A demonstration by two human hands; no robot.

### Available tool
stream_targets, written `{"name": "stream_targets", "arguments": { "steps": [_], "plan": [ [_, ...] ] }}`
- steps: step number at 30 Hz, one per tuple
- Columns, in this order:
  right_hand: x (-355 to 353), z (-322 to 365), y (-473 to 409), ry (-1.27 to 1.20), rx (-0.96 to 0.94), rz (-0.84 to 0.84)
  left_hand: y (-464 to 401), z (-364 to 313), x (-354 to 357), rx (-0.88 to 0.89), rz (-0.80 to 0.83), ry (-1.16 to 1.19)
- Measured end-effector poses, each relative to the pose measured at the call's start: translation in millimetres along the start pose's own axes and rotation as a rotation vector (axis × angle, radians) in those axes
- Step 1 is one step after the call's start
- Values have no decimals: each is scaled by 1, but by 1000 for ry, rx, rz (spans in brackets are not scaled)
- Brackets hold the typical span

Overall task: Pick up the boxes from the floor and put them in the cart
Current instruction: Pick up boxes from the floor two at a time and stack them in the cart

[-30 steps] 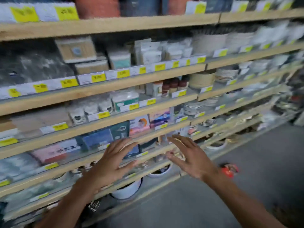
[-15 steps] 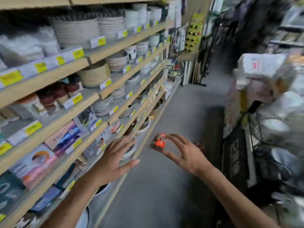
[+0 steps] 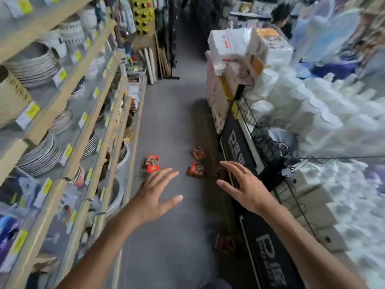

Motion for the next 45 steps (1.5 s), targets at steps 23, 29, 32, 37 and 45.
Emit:
{"name": "stream_targets", "arguments": {
  "steps": [23,29,32,37,45],
  "plan": [
    [17,-195,-15,-126,489,-127,-241,-18,140,270,401,-30],
    [34,-236,-15,-128,631,-109,-291,-6,189,310,519,26],
    [54,-259,-8,-174,753,-110,-319,13,228,358,606,10],
    [100,-274,-6,-272,962,-124,-362,45,294,431,787,1],
    [245,-343,-7,-520,1212,-271,-393,131,431,537,906,18]
  ]
}}
Point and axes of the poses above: each hand's wrist, its own y-axis away from the middle knuckle, its own x-axis out of the palm, z = x × y, the point moved 4 cm from there along -y, towards the middle knuckle, and after that the axes turned 1 degree about y, right-handed, at the moved point
